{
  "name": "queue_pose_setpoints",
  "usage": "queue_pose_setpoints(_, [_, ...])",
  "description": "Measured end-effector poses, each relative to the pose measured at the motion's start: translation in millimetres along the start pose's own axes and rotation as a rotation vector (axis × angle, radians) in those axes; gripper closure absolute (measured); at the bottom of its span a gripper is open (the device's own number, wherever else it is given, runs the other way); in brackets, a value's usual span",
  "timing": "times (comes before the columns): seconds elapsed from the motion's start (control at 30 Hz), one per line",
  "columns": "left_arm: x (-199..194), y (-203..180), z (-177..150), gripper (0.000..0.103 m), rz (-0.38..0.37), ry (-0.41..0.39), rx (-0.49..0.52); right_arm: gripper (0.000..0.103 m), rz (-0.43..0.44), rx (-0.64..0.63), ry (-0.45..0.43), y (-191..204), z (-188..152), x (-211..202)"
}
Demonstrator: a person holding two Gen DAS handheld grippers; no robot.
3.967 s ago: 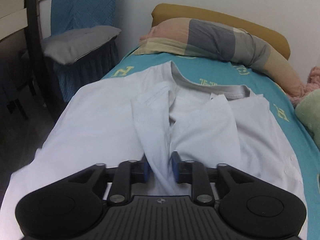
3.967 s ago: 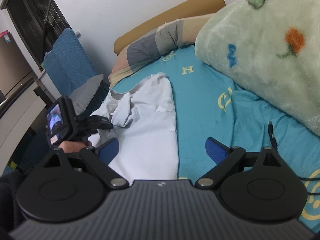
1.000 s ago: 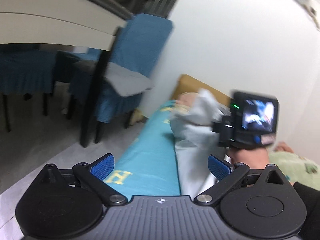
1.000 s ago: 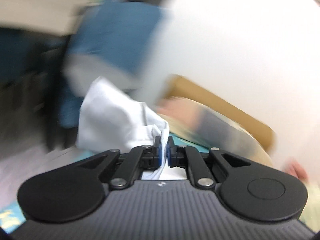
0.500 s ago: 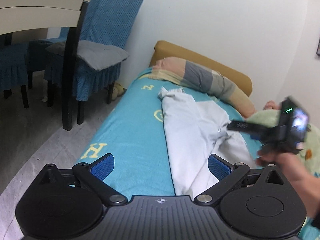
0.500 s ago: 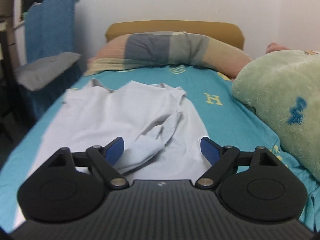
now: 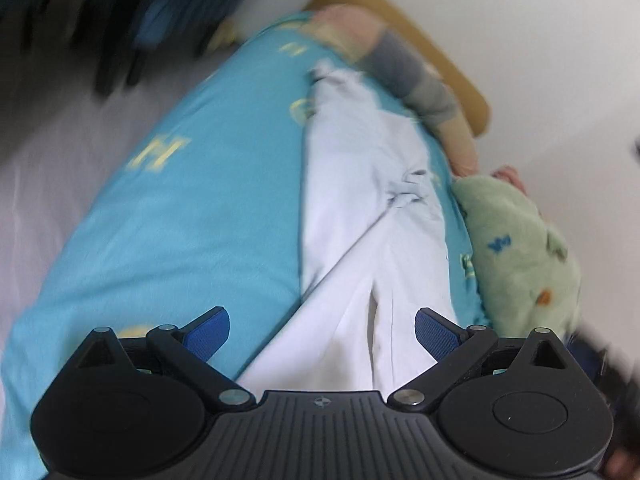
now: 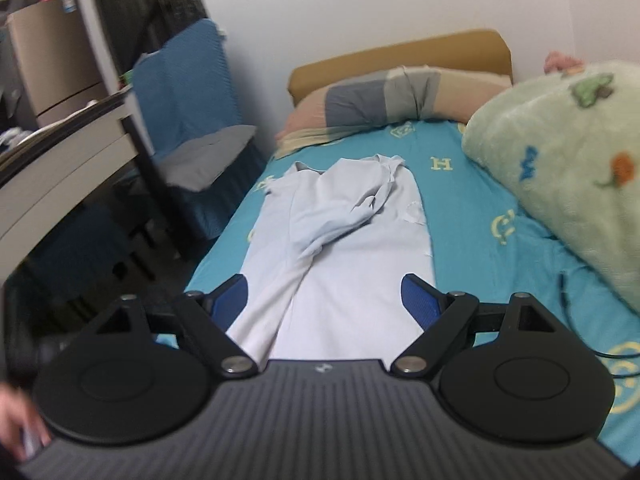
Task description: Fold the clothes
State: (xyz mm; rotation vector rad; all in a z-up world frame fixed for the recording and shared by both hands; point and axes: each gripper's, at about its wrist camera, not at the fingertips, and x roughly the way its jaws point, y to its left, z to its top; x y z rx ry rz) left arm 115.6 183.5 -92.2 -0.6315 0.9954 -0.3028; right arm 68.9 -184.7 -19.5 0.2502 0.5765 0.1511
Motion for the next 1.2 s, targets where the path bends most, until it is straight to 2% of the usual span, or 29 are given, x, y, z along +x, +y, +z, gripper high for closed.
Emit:
queue_pose_setpoints(0.03, [-2, 5, 2, 0.003, 0.011, 0.012, -0.042, 0.018, -0.005, -0.009, -0.002, -1, -5, -11])
queue_pose_setpoints(0.1, [-2, 8, 0, 0.003, 0.068, 0.062, -0.054, 0.018, -0.003, 0.031, 0.000, -10, -13, -26])
queue_pose_setpoints(0.2, [-2, 12, -4, 0.006, 0.156, 0.139, -0.066, 0.018, 0.023, 0.150, 0.014, -32, -19, -34])
queue_pose_setpoints(0.27, [-2, 14, -6, 0.011, 0.215, 0.190, -0.075, 0.018, 0.046, 0.226, 0.022, -45, -20, -36])
queue_pose_setpoints(0.3, [1, 13, -10, 0.015, 0.268, 0.209, -0.053, 0.018, 0.061, 0.256, 0.023, -51, -20, -35])
queue_pose_setpoints(0.37, [6, 10, -19, 0.034, 0.378, 0.238, -0.002, 0.018, 0.081, 0.308, 0.032, -62, -21, -31])
queue_pose_setpoints(0.47, [12, 3, -27, 0.039, 0.465, 0.258, 0.075, 0.018, 0.075, 0.398, 0.038, -81, -24, -27])
queue_pose_setpoints(0.53, [15, -5, -34, 0.042, 0.515, 0.311, 0.138, 0.017, 0.073, 0.468, 0.040, -96, -26, -25])
queue_pose_setpoints(0.6, [18, -13, -41, 0.050, 0.564, 0.366, 0.202, 0.016, 0.094, 0.543, 0.048, -109, -31, -22])
queue_pose_setpoints(0.63, [20, -16, -45, 0.061, 0.588, 0.393, 0.233, 0.016, 0.128, 0.603, 0.046, -117, -34, -21])
queue_pose_setpoints(0.67, [20, -20, -50, 0.080, 0.601, 0.418, 0.255, 0.016, 0.169, 0.669, 0.042, -125, -38, -19])
queue_pose_setpoints(0.73, [17, -29, -57, 0.100, 0.629, 0.448, 0.308, 0.016, 0.221, 0.767, 0.038, -136, -44, -17])
queue_pose_setpoints(0.8, [11, -45, -66, 0.101, 0.668, 0.420, 0.395, 0.016, 0.232, 0.795, 0.031, -139, -44, -17])
queue_pose_setpoints(0.9, [-5, -83, -88, 0.101, 0.712, 0.344, 0.590, 0.016, 0.224, 0.776, 0.031, -137, -43, -20])
queue_pose_setpoints(0.97, [-18, -110, -106, 0.101, 0.722, 0.293, 0.695, 0.016, 0.214, 0.755, 0.037, -135, -44, -22])
queue_pose_setpoints(1.1, [-27, -153, -145, 0.101, 0.576, 0.286, 0.661, 0.016, 0.194, 0.739, 0.025, -138, -45, -24])
queue_pose_setpoints(1.2, [-14, -166, -172, 0.101, 0.492, 0.306, 0.648, 0.016, 0.191, 0.766, 0.028, -142, -47, -24])
